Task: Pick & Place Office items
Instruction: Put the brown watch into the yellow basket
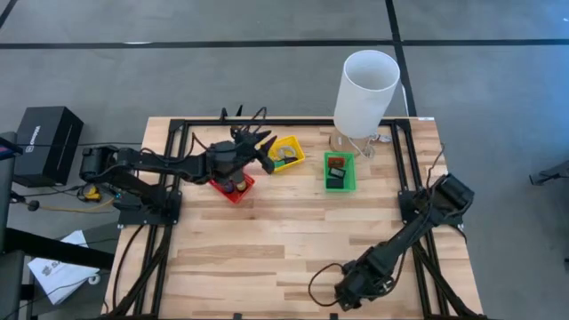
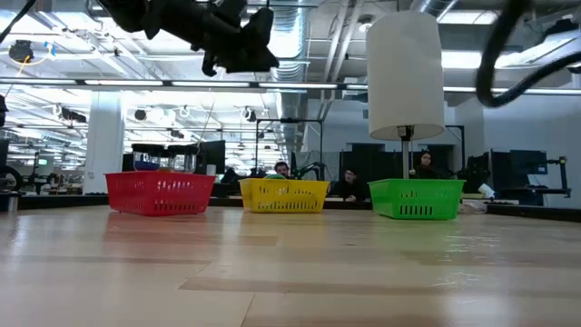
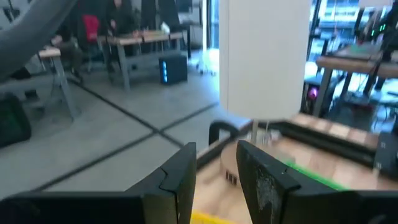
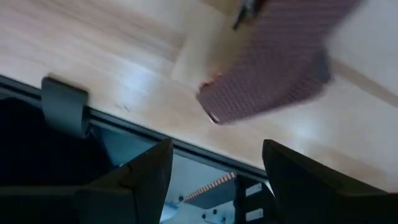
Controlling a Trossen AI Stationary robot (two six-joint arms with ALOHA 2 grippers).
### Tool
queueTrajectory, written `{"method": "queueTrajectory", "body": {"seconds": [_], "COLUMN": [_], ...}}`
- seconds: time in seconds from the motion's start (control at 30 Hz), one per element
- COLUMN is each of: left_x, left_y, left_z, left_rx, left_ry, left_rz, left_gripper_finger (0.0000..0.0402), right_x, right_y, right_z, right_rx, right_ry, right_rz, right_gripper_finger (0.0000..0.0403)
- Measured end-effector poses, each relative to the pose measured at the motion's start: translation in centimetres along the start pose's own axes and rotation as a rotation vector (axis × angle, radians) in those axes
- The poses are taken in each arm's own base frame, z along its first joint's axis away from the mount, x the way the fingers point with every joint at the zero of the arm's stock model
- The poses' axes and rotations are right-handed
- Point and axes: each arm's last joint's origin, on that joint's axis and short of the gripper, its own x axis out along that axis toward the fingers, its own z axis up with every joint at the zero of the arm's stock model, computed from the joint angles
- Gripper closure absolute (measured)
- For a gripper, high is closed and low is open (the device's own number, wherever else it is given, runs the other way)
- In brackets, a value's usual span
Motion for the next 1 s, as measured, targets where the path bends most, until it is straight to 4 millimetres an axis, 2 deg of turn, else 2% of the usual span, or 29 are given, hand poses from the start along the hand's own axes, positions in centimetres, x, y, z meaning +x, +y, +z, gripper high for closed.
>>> {"method": "queueTrajectory", "body": {"seconds": [0.23,0.6,1.0], "left_x": [0.2,0.1,-0.8], "left_y": [0.4,0.2,-1.1], "left_z": [1.2,1.2,0.8], "left_rx": [-0.005,0.001,0.023], "left_ry": [-0.107,-0.105,-0.076], "left_rz": [0.013,0.007,-0.045], "left_gripper_finger": [0.0291,0.0291,0.0291], "right_x": [0.3,-0.8,-1.5], "right_y": [1.5,0.0,-0.2], "right_z": [0.5,0.9,2.4], "right_rx": [-0.031,0.046,0.058], "right_ry": [0.023,-0.093,-0.195], "right_rz": [0.114,0.009,-0.005], "right_gripper_finger": [0.0163,0.0163,0.0163]}}
